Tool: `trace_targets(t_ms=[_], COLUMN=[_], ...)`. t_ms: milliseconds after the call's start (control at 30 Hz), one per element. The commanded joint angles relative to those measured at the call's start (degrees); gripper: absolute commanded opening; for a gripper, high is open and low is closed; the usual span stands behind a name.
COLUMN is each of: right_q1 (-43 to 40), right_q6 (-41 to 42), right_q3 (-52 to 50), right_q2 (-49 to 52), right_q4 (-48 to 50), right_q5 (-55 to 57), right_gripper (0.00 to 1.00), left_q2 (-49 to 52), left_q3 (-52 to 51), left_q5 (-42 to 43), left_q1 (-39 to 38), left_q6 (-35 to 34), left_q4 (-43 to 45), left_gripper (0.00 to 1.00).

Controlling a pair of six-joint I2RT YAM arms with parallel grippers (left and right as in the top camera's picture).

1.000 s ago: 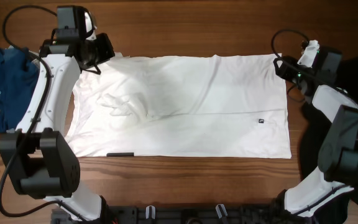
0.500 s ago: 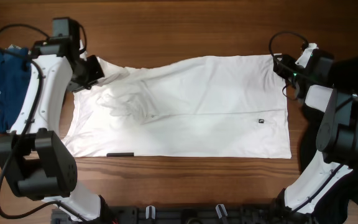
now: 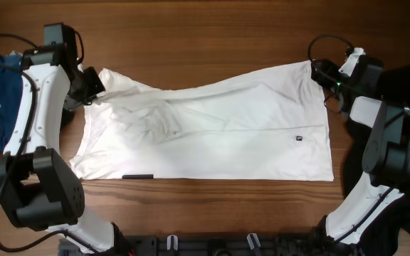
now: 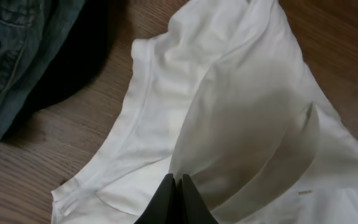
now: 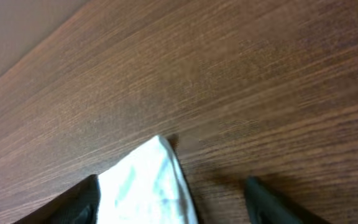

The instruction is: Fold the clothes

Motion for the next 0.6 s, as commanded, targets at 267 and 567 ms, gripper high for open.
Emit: trace_targets(t_ms=[267, 567], right_q1=[4.66, 0.17], right_q6=[-1.01, 0.31], right_q3=[-0.13, -0.04], right_q2=[2.16, -12.17], right_q4=[-2.43, -13.18], right_q5=[4.09, -8.37], right_gripper=[0.11, 0.04], left_q2=[-1.20, -1.31], left_q3=[0.59, 0.59], left_q5=[1.05, 1.05], left_q1=[0.57, 0.57], left_q6=[-1.11, -1.16], left_q4=[1.46, 0.81], left_gripper=[0.04, 0.04])
